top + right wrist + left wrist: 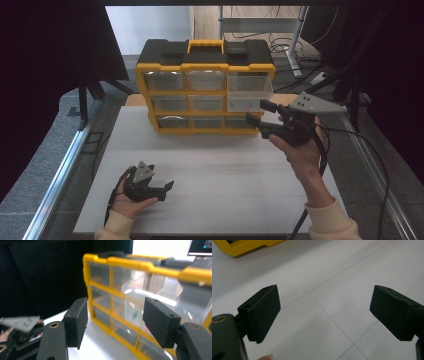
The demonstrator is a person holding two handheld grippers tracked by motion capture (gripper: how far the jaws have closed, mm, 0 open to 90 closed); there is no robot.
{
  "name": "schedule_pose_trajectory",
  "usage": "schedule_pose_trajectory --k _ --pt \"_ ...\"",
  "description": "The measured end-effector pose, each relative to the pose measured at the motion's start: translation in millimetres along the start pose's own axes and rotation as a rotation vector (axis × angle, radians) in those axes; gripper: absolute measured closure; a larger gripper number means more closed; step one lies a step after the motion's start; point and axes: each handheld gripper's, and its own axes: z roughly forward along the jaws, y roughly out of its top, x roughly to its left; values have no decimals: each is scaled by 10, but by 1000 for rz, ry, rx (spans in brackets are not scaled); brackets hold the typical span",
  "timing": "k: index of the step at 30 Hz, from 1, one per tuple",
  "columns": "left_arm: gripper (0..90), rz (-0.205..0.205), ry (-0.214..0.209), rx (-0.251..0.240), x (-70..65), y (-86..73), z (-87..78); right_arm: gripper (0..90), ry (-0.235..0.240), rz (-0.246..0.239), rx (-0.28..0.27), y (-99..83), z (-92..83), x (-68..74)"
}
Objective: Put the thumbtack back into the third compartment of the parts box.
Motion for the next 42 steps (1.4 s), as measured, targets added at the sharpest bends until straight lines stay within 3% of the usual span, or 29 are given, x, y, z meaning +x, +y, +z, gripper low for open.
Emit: schedule_pose_trajectory --k 7,11,17,24,28,33,42 --pt "101 -1 2 0 13 5 6 370 -6 33 44 -457 -195 18" --pt "101 -2 2 4 10 6 18 368 -33 66 103 -805 -236 -53" --pt "101 -1 3 3 15 9 18 362 -90 82 253 -1398 -275 -153" --pt "101 5 3 7 6 17 28 361 -107 148 304 -1829 -281 -271" --pt "101 5 5 7 13 18 25 355 -118 172 333 -1980 -233 -330" --pt "101 6 5 5 10 19 25 346 -128 196 327 -1997 -229 -391" --pt "101 10 6 7 6 23 23 329 -140 182 357 -2043 -234 -391"
